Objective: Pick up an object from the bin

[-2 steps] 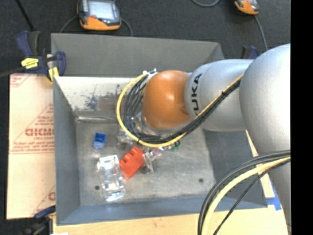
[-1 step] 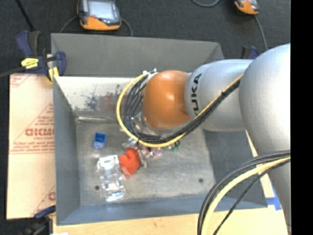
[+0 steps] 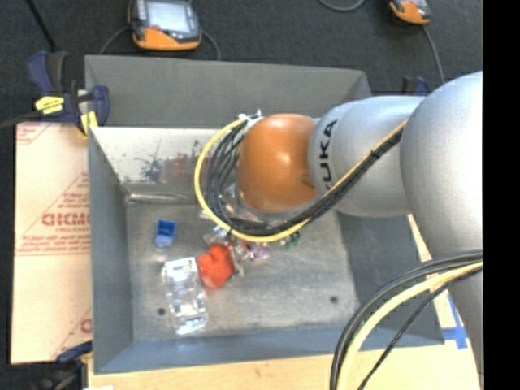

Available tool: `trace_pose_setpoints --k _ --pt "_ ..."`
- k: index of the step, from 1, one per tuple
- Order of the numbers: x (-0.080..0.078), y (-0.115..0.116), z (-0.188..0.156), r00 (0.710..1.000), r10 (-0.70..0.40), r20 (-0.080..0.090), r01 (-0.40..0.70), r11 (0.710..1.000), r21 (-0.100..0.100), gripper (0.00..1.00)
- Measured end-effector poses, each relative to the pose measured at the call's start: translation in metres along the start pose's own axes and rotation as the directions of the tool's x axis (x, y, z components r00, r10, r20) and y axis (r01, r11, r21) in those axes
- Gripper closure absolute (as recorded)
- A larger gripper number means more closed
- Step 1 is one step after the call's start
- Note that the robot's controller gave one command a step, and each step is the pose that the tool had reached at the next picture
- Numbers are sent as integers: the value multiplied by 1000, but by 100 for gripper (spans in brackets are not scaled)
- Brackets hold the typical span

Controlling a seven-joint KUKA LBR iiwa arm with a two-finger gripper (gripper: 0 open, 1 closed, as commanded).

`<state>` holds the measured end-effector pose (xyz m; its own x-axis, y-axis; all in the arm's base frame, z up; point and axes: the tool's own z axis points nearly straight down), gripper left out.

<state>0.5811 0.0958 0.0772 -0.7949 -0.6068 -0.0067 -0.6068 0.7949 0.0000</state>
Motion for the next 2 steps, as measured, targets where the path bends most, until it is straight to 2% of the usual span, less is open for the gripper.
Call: trace_pose_setpoints --k 1,2 --pt "-2 -3 -69 1000 10 2 -10 1000 7 100" --pt "-3 -4 -71 1000 18 0 -18 1000 2 100"
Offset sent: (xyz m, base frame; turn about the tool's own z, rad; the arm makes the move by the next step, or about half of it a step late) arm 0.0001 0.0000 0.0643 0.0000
